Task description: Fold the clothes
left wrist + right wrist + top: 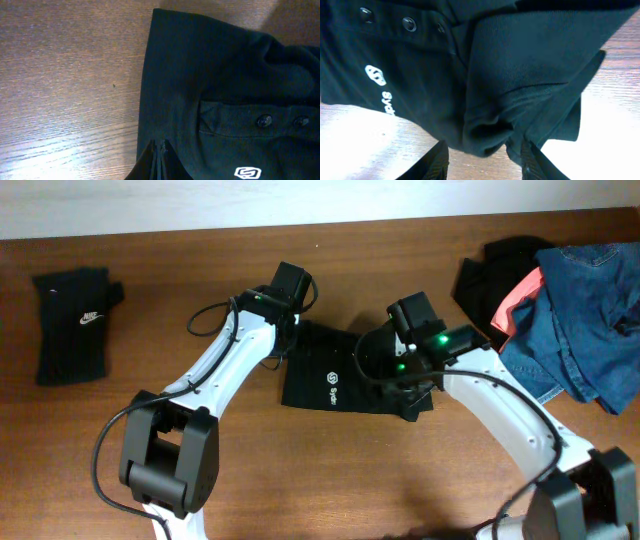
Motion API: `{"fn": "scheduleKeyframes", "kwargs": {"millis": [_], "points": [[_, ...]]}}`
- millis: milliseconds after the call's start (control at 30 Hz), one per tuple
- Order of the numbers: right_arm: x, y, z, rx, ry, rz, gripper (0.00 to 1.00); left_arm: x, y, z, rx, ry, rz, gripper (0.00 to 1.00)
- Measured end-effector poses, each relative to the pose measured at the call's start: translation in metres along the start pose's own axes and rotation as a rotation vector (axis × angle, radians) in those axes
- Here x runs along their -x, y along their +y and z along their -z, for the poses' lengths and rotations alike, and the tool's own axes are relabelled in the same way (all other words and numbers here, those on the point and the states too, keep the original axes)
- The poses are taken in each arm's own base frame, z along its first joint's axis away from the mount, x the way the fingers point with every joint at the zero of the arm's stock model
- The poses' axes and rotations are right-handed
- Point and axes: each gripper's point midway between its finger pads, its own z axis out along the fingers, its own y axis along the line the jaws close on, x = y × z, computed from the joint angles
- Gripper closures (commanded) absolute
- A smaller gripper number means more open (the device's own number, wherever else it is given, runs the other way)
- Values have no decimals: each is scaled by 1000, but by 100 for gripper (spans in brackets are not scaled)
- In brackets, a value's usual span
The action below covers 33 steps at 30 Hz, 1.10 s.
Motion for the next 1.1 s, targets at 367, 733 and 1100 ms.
{"fn": "scheduleKeyframes", "kwargs": {"millis": [367, 733, 1100], "points": [[-2, 9, -28, -11, 36, 11, 73, -1, 0, 0, 1, 4, 0, 95], [-9, -2, -31, -71, 64, 7, 96, -2, 0, 0, -1, 7, 0, 95], [-25, -27, -24, -202, 113, -71, 96, -4, 2, 0, 11, 16, 0, 95]]}}
